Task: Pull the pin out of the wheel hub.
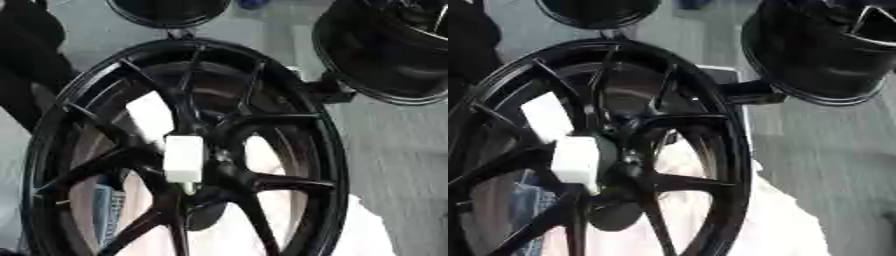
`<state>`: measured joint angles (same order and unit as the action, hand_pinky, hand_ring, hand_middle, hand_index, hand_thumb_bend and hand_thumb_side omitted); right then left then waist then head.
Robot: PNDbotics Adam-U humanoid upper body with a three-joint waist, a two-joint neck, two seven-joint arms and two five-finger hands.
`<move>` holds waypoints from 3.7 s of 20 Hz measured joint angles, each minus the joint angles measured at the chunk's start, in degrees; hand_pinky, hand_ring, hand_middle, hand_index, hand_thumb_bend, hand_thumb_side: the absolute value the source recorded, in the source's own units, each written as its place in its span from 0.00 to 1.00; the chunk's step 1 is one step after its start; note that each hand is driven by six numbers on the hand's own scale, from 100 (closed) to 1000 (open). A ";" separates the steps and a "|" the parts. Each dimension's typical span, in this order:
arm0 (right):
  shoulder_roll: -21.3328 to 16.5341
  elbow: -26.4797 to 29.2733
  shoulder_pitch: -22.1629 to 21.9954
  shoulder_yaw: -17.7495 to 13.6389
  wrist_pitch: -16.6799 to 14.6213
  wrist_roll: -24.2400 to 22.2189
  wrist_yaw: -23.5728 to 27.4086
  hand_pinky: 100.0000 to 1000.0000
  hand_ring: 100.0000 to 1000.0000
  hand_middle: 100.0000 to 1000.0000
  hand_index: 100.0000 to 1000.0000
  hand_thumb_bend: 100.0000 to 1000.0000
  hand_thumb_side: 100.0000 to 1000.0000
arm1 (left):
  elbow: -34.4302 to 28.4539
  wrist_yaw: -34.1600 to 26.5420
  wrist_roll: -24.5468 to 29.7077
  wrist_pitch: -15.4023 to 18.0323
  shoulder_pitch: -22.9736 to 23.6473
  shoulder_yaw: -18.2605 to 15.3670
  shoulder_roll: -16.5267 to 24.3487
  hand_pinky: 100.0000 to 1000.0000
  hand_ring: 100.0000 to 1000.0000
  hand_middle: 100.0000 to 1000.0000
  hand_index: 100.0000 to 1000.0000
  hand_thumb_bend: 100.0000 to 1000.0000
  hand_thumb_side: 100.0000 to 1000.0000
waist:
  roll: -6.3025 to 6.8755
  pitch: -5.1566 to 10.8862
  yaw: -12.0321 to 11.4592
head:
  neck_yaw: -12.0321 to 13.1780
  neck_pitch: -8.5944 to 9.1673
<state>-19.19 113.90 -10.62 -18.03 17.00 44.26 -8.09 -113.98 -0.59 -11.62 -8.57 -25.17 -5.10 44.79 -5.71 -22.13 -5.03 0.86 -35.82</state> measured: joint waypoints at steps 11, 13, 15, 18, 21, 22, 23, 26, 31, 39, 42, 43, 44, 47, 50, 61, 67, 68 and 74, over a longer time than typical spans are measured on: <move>0.10 0.00 -0.05 -0.29 -0.47 -0.49 -0.35 0.50 0.57 0.52 0.62 0.00 0.41 | 0.00 -0.08 0.85 0.04 -0.04 0.39 0.01 0.72 0.45 0.46 0.67 0.01 0.13 | 0.54 0.94 0.16 | -0.10 -1.22; 0.09 0.00 -0.07 -0.30 -0.48 -0.49 -0.36 0.50 0.57 0.52 0.62 0.00 0.41 | 0.00 0.01 1.41 0.13 -0.16 0.81 0.34 0.72 0.45 0.47 0.67 0.03 0.11 | 0.76 0.98 0.16 | -0.36 -1.48; 0.06 0.00 -0.12 -0.31 -0.48 -0.49 -0.36 0.50 0.57 0.52 0.62 0.00 0.41 | 0.00 0.46 2.47 0.34 -0.44 1.53 1.80 0.72 0.46 0.48 0.69 0.06 0.08 | 0.84 1.00 0.16 | -0.72 -1.65; -0.20 0.00 -0.52 -0.30 -0.46 -0.48 -0.36 0.50 0.57 0.52 0.62 0.00 0.41 | 0.00 2.04 5.09 1.21 -1.23 3.03 5.17 0.74 0.51 0.53 0.73 0.14 0.01 | 1.00 1.21 0.17 | -1.27 -1.93; -0.43 0.00 -0.60 -0.23 -0.29 -0.67 -0.40 0.50 0.57 0.52 0.62 0.00 0.41 | 0.01 5.63 11.76 5.15 -4.33 5.88 10.38 0.77 0.60 0.62 0.79 0.26 0.01 | 1.27 1.39 0.45 | -1.85 -1.95; -0.61 0.00 -0.66 -0.11 -0.22 -0.79 -0.41 0.50 0.57 0.52 0.62 0.00 0.41 | 0.00 7.18 15.01 7.15 -5.56 6.81 11.93 0.78 0.62 0.63 0.80 0.28 0.00 | 1.41 1.46 0.47 | -1.98 -1.96; -0.81 0.00 -0.78 0.05 -0.15 -0.93 -0.42 0.50 0.57 0.52 0.62 0.00 0.41 | 0.00 8.58 18.30 9.16 -6.77 7.63 13.28 0.79 0.65 0.65 0.81 0.30 0.01 | 1.54 1.55 0.50 | -2.08 -1.98; -0.97 0.00 -1.05 0.09 -0.02 -1.17 -0.46 0.51 0.57 0.52 0.62 0.00 0.42 | -0.01 11.65 27.54 14.01 -9.69 10.22 16.48 0.78 0.68 0.66 0.81 0.33 0.01 | 1.77 1.67 0.81 | -2.27 -2.36; -1.86 0.00 -1.15 0.38 0.13 -1.39 -0.84 0.51 0.57 0.52 0.62 0.00 0.41 | -0.02 12.71 38.26 18.24 -14.49 15.31 19.41 0.79 0.71 0.67 0.81 0.39 0.02 | 2.56 2.01 1.21 | -2.27 -2.64; -2.83 0.00 -1.51 0.45 0.17 -1.43 -0.91 0.51 0.57 0.52 0.62 0.00 0.41 | -0.03 9.71 47.37 18.58 -20.56 22.10 20.20 0.79 0.72 0.67 0.81 0.40 0.07 | 3.12 2.40 1.53 | -1.68 -4.00; -2.89 0.00 -1.53 0.48 0.20 -1.46 -0.92 0.51 0.57 0.51 0.62 0.00 0.41 | -0.04 8.99 50.49 18.11 -22.18 24.26 20.20 0.79 0.72 0.68 0.81 0.42 0.07 | 3.18 2.40 1.53 | -1.62 -3.96; -2.92 0.00 -1.54 0.56 0.22 -1.47 -0.92 0.51 0.57 0.51 0.62 0.00 0.41 | -0.04 8.89 51.27 18.20 -22.55 24.85 20.20 0.79 0.72 0.68 0.82 0.43 0.06 | 3.18 2.40 1.53 | -1.62 -3.94; -2.94 0.00 -1.54 0.64 0.23 -1.49 -0.92 0.51 0.57 0.51 0.62 0.00 0.41 | -0.04 8.81 51.80 18.37 -22.91 25.35 20.20 0.79 0.72 0.69 0.82 0.43 0.04 | 3.18 2.38 1.53 | -1.62 -3.91; -2.94 0.00 -1.53 0.78 0.29 -1.55 -0.92 0.51 0.57 0.51 0.62 0.00 0.41 | -0.04 8.67 52.10 18.91 -23.66 26.39 20.19 0.79 0.73 0.71 0.83 0.49 0.00 | 3.18 2.03 1.59 | -1.61 -3.65; -2.94 0.00 -1.48 0.95 0.30 -1.74 -0.91 0.51 0.57 0.51 0.62 0.00 0.41 | -0.04 9.33 51.27 19.43 -23.84 27.21 20.18 0.79 0.73 0.71 0.85 0.52 0.00 | 3.18 1.41 1.87 | -1.57 -3.04; -2.71 0.00 -0.47 1.51 0.14 -2.39 -0.45 0.51 0.57 0.51 0.62 0.00 0.41 | -0.04 15.64 43.95 16.31 -24.65 30.71 18.96 0.79 0.73 0.72 0.85 0.51 0.00 | 3.55 -0.24 2.36 | -1.60 -1.81; -2.28 0.00 -0.42 1.76 0.13 -2.40 -0.26 0.51 0.57 0.51 0.62 0.00 0.41 | -0.04 15.43 47.27 14.83 -26.36 32.32 17.29 0.82 0.76 0.76 0.87 0.54 0.00 | 3.68 -0.84 2.55 | -1.80 -1.12; -2.23 0.00 -0.39 1.80 0.13 -2.40 -0.24 0.51 0.57 0.51 0.62 0.00 0.41 | -0.04 15.20 48.06 14.78 -26.59 32.46 17.04 0.82 0.76 0.76 0.87 0.54 0.00 | 3.72 -0.91 2.55 | -1.80 -0.95; -1.91 0.00 0.00 1.81 0.11 -2.35 0.16 0.51 0.57 0.51 0.61 0.00 0.41 | -0.04 15.37 50.66 15.81 -26.84 32.24 16.66 0.84 0.81 0.80 0.88 0.60 0.00 | 3.84 -1.41 2.58 | -1.80 -0.83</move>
<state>-21.10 113.90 -10.62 -16.22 17.11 41.91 -7.94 -114.02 14.78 39.03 7.24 -52.01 27.14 61.45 -1.86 -23.54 -2.45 -0.94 -36.65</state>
